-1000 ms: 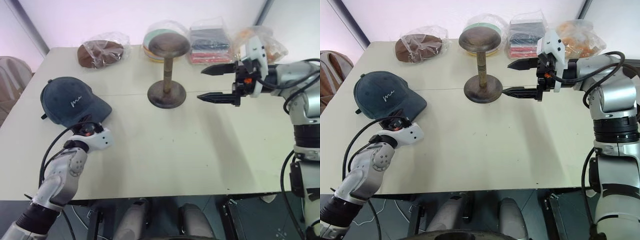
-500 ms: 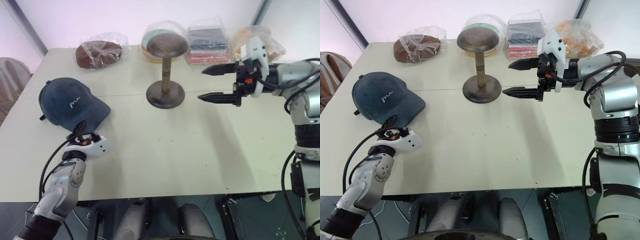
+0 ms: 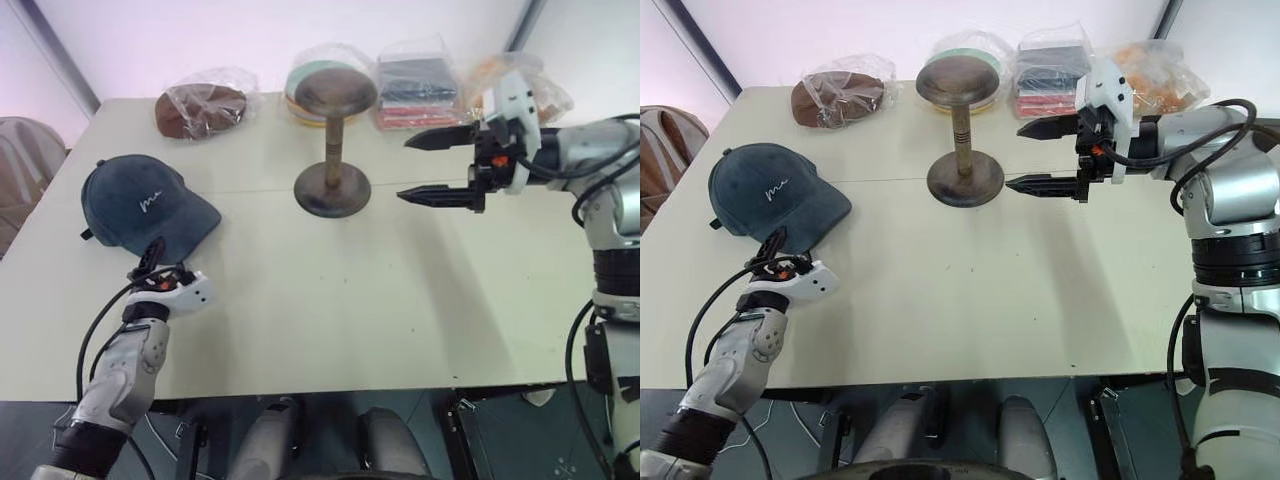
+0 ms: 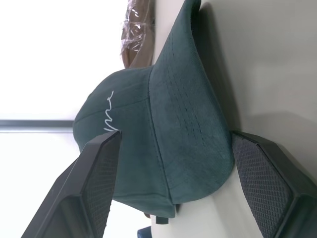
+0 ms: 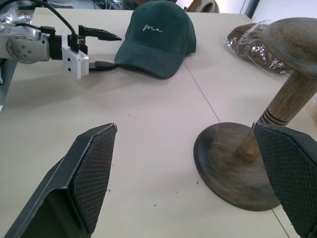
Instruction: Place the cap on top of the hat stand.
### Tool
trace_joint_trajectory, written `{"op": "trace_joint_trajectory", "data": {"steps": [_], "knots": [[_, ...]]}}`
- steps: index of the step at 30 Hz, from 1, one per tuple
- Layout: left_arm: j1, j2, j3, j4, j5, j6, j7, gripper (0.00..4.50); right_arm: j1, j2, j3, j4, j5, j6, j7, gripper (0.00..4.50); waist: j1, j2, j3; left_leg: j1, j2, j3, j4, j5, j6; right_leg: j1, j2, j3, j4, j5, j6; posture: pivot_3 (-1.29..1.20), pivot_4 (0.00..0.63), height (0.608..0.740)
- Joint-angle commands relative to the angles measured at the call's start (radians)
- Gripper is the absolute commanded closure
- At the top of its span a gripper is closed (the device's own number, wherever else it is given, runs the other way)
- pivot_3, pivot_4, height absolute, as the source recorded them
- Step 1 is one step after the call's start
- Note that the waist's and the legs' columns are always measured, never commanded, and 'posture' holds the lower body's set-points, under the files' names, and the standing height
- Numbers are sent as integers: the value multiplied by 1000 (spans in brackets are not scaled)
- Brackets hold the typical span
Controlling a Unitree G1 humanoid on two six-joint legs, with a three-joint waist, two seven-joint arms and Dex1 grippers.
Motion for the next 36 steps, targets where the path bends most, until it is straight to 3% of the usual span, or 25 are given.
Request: {"op": "trace_joint_trajectory", "data": {"steps": [1, 20, 23, 26, 36], "knots": [[11, -4, 9, 86, -10, -10, 7, 860, -14, -20, -37, -45, 17, 4, -5, 0, 0, 2, -1, 0, 0, 0, 0, 0, 0, 0, 0, 0, 0, 0, 0, 0, 150, 740], [37, -10, -3, 183, 2, -111, 138, 860, -3, -30, -41, -58, 26, 10, -22, 0, 0, 5, -3, 1, 0, 0, 0, 0, 0, 0, 0, 0, 1, 0, 0, 0, 150, 740], [34, -12, -4, 187, 7, -117, 151, 2186, -5, -33, -41, -56, 26, 9, -20, 0, -2, 6, -4, 1, 0, 0, 0, 0, 0, 0, 0, 0, 0, 0, 0, 0, 150, 740], [29, -15, -2, 195, 10, -126, 168, 3596, -8, -34, -40, -55, 25, 9, -19, 0, 1, 16, -10, 1, 0, 0, 0, 0, 0, 1, 0, 0, 0, 0, 0, 0, 150, 740], [15, -14, 6, 206, 3, -143, 193, 3596, -9, -39, -41, -57, 25, 10, -19, 0, 0, 17, -11, 5, 0, 0, -4, 0, 0, 3, 0, 1, 1, 0, 0, 0, 150, 740]]}}
